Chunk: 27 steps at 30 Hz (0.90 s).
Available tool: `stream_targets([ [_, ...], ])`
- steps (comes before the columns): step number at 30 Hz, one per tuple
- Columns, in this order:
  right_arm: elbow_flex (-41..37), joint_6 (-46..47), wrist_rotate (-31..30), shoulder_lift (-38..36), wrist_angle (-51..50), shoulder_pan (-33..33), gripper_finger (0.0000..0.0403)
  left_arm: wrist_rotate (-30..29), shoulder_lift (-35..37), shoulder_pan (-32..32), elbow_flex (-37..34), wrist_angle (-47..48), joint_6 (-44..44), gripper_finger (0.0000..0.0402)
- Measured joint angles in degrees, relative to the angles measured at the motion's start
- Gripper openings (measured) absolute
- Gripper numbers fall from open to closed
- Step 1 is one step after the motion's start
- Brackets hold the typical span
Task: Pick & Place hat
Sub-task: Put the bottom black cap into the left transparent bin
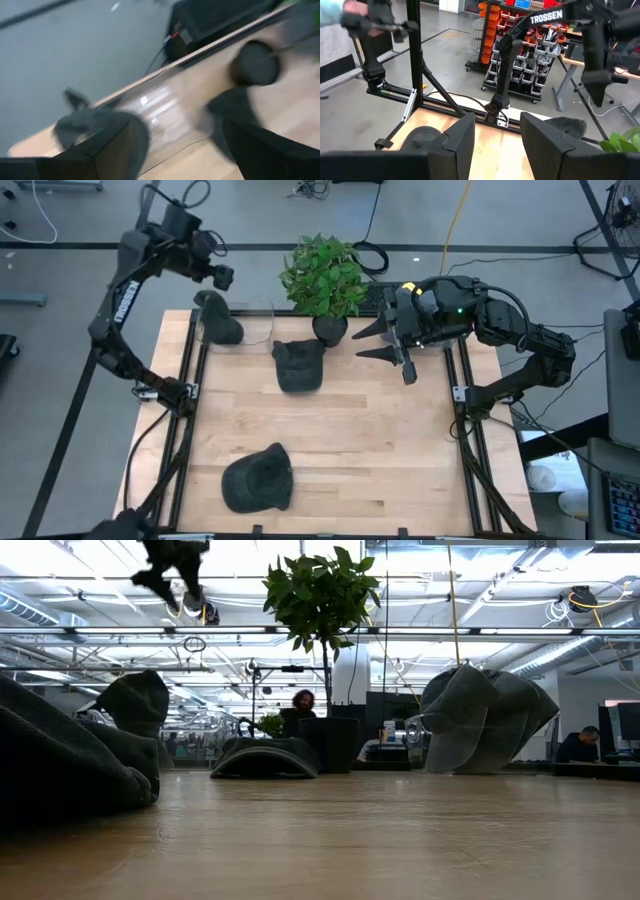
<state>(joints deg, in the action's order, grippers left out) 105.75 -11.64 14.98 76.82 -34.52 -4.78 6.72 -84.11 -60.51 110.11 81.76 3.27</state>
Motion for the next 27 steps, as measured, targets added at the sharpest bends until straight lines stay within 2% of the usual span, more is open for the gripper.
stream_targets([
  [11, 0.0, -1.1, -0.1, 0.0, 0.0, 0.0, 0.0144, 13.0, 0.6, 6.5, 14.4, -8.6, 2.1, 0.029],
  [22, 0.0, -0.8, -0.1, 0.0, 0.0, 0.0, 0.0144, 26.5, 1.0, 14.8, 20.7, -22.0, 8.9, 0.03],
  [25, 0.0, 0.7, -0.1, 0.0, 0.0, 0.0, 0.0144, 27.7, 2.4, 19.1, 20.7, -20.4, 6.3, 0.0293],
  [27, 0.0, 1.9, -0.1, 0.0, 0.0, 0.0, 0.0144, 25.6, 3.2, 22.6, 20.7, -17.7, 4.2, 0.0284],
])
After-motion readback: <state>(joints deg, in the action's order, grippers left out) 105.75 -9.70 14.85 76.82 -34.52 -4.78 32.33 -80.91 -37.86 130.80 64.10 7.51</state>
